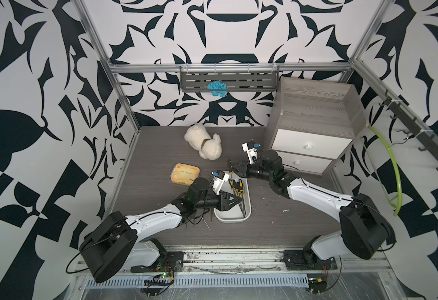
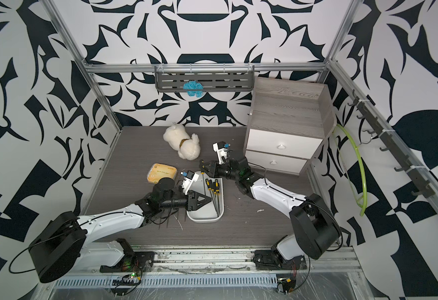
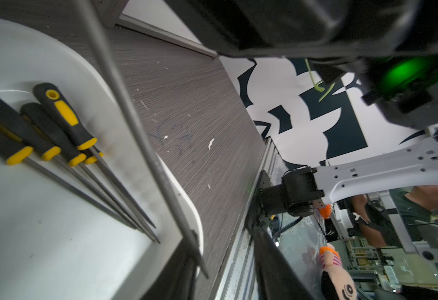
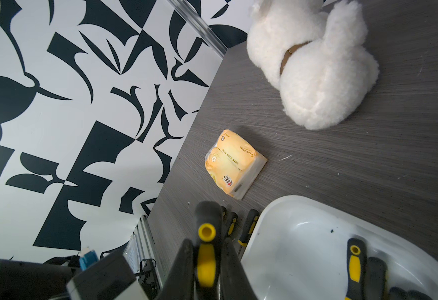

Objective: Take the file tool out of the storage box
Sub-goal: Pick up the file tool from the storage box, then place the file tool at the center of the board.

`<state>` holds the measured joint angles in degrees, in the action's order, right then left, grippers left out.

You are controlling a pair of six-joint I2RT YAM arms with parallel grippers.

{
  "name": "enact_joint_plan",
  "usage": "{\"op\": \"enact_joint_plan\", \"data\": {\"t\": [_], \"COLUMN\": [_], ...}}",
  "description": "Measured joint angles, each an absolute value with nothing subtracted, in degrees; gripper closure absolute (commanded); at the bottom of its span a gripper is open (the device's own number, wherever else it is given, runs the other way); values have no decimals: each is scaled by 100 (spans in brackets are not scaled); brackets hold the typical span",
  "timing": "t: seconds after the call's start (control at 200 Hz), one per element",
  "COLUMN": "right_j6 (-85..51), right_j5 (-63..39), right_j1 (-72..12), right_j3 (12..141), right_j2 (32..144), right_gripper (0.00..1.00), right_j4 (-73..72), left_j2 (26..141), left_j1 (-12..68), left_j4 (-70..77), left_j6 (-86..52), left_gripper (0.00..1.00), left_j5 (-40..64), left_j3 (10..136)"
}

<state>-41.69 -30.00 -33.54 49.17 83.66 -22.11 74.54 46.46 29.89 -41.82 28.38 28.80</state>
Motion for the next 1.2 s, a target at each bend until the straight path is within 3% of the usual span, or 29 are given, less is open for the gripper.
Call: {"op": "enact_joint_plan", "data": {"t": [0.08,0.21,0.255,0.36,0.49,0.6,0.9,1.2], "right_j6": [-4171,-4185,-4187,-4163,-4167,-4200,-3811,-3138], "right_j5": [-2998,-2991,-2980,-2976,-2978,-3002,-2749,-2475], "right_j1": [-3361,-3382,-3389,-3400,-3411,-3426,-3439,-3439], "right_j3": [4904,4897,4897,4893,4856,4847,4821,4945], "right_j2": [8366,8366,8368,8361,8370,8374,8112,8058], "right_gripper": [100,100,100,96,73,62,61,61], "right_j4": [-2235,-2263,-2281,-2412,-2473,-2473,-1837,-1055], "left_j2": [7561,7594,7594,7590,7555,7391,6606,6722], "left_j1": [4652,4652,4652,4619,4630,4644,4737,4952], "left_j4": [2993,3024,3024,2934,2860,2375,-1511,-5030], "left_j6": [-4298,-4344,-4379,-4480,-4471,-4335,-3798,-4764], "left_gripper": [83,89,100,100,100,100,100,100], "left_j5": [2834,2821,2810,2687,2635,2467,609,-1559], "left_j3": [2882,2882,2882,2875,2875,2939,4125,4545]}}
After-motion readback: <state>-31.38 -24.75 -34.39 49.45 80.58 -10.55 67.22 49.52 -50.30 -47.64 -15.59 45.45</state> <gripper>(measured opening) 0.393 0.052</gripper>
